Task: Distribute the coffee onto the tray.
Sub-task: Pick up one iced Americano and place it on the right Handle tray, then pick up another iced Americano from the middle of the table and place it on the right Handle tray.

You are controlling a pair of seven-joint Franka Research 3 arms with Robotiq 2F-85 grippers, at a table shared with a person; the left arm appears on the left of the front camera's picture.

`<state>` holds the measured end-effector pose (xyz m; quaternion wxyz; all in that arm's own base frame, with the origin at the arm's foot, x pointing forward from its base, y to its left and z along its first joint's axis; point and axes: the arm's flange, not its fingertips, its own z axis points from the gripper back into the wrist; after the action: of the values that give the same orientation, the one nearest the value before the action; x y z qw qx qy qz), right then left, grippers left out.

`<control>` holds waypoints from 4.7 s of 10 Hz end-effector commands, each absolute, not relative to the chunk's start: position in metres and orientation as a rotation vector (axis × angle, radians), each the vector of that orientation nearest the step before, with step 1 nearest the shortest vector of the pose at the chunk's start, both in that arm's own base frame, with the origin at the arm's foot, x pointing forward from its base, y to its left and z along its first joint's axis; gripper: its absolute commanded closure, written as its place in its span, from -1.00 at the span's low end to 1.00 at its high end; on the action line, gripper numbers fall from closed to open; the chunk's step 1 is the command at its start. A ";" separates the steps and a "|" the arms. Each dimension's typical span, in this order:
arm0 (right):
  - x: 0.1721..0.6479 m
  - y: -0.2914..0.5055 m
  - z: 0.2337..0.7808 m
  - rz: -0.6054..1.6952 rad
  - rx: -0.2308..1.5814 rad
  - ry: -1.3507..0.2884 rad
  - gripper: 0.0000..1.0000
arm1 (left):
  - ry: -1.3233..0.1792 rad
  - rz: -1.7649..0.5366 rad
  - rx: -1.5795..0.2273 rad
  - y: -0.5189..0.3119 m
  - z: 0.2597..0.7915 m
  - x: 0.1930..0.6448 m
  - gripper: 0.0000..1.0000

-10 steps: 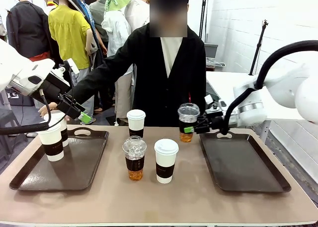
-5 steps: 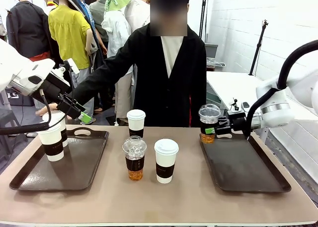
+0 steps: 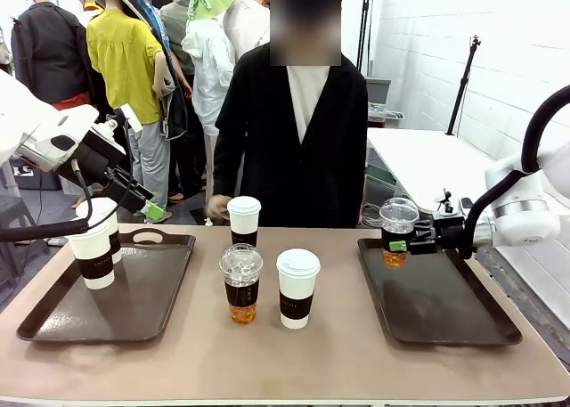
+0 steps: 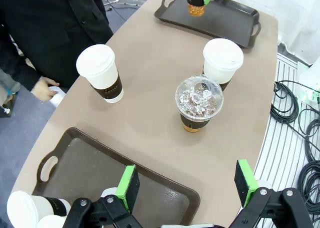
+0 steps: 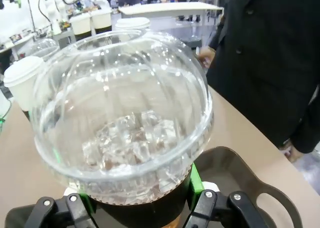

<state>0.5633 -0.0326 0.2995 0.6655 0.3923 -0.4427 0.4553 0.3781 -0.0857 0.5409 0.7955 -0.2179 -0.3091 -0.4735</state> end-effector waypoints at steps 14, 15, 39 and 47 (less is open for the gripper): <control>0.565 -0.026 0.247 0.897 0.890 -1.081 -1.00 | -0.676 -1.031 -0.488 -0.084 0.540 0.379 -1.00; 0.563 -0.026 0.247 0.890 0.896 -1.072 -1.00 | -0.676 -1.031 -0.488 -0.084 0.540 0.379 -1.00; 0.478 -0.056 0.262 0.830 0.876 -1.023 -1.00 | -0.676 -1.031 -0.488 -0.084 0.540 0.379 -1.00; 0.412 -0.016 0.284 1.024 0.944 -1.018 -1.00 | -0.676 -1.031 -0.488 -0.084 0.540 0.379 -1.00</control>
<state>0.4202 -0.0229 0.2832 0.6700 0.4130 -0.4441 0.4281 0.3781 -0.0859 0.5409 0.7956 -0.2177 -0.3088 -0.4735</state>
